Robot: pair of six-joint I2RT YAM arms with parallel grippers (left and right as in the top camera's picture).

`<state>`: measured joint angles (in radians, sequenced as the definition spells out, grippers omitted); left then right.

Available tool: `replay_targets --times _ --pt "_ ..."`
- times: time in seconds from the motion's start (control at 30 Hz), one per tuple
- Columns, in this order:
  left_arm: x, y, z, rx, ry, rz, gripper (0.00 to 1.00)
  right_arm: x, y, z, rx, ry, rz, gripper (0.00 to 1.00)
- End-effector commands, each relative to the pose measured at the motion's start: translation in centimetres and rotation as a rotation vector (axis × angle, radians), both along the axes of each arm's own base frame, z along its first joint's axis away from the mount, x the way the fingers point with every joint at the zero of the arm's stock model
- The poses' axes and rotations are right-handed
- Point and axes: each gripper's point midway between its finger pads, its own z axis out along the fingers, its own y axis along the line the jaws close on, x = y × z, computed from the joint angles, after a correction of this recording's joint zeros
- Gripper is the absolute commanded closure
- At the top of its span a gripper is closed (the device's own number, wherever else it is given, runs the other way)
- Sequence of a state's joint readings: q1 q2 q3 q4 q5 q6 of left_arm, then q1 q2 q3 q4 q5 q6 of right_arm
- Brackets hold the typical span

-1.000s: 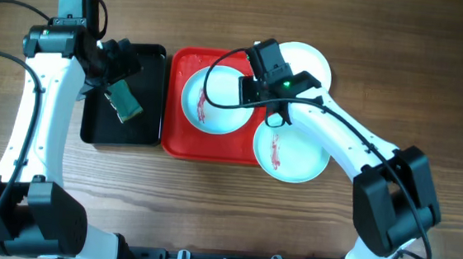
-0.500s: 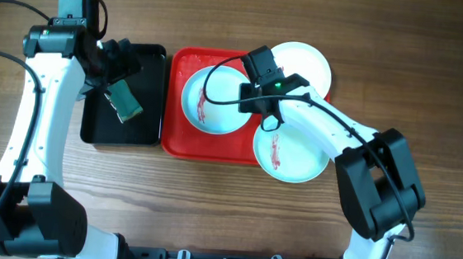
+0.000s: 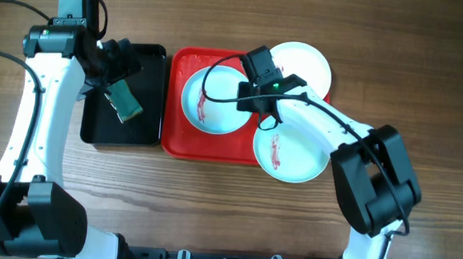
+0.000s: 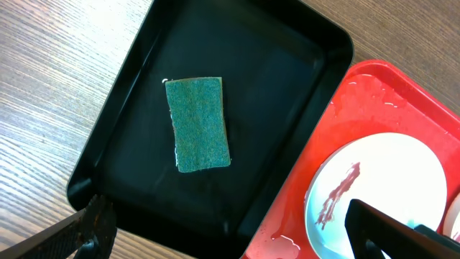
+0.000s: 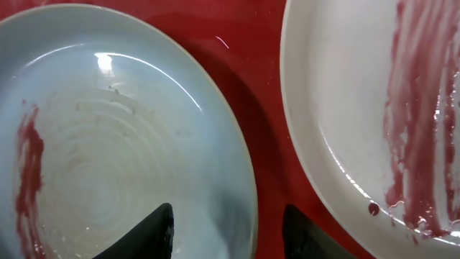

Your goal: Clean dirty plates on tray and stack at the side

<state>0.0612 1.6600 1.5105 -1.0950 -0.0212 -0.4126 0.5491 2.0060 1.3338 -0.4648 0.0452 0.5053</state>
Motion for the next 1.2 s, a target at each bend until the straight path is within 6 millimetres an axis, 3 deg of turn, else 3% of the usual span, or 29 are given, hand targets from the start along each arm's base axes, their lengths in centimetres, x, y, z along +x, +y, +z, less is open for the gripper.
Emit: replay_targets --times 0.0,0.17,0.3,0.53,1.0,1.07,1.17 --pt "0.4 0.1 0.0 0.006 -0.003 -0.009 0.0 0.0 0.0 -1.5 0.005 0.025 -0.02 0.51" --pt "0.4 0.1 0.0 0.006 -0.003 -0.009 0.0 0.1 0.2 -2.0 0.012 0.029 -0.016 0.55" --pt "0.4 0.1 0.0 0.006 -0.004 -0.009 0.0 0.1 0.3 -2.0 0.025 0.033 -0.029 0.79" --pt "0.4 0.1 0.0 0.006 -0.004 -0.009 0.0 -0.3 1.6 -2.1 0.08 0.051 -0.011 0.82" --pt "0.3 0.0 0.0 0.0 0.001 -0.016 0.0 -0.3 1.9 -3.7 0.079 0.068 0.0 0.89" --pt "0.3 0.0 0.0 0.0 0.001 -0.016 0.0 -0.3 1.9 -3.7 0.079 0.068 0.001 0.96" --pt "0.2 0.0 -0.2 0.0 0.004 -0.015 0.0 -0.4 1.8 -3.8 0.076 0.071 0.002 0.95"
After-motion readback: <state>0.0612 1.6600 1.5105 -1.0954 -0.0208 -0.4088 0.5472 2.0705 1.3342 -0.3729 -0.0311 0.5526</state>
